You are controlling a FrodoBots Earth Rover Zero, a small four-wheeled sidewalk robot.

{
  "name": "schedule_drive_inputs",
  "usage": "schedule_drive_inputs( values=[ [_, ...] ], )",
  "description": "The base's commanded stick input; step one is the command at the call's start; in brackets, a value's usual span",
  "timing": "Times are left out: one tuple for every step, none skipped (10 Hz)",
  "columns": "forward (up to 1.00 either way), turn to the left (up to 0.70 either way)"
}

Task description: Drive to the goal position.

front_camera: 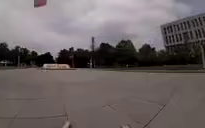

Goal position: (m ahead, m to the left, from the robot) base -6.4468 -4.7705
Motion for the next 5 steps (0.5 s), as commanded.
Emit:
schedule_drive_inputs(
  values=[
    [0.00,-0.62],
    [0.00,-0.62],
    [0.00,-0.63],
    [0.00,-0.62],
    [0.00,-0.62]
  ],
)
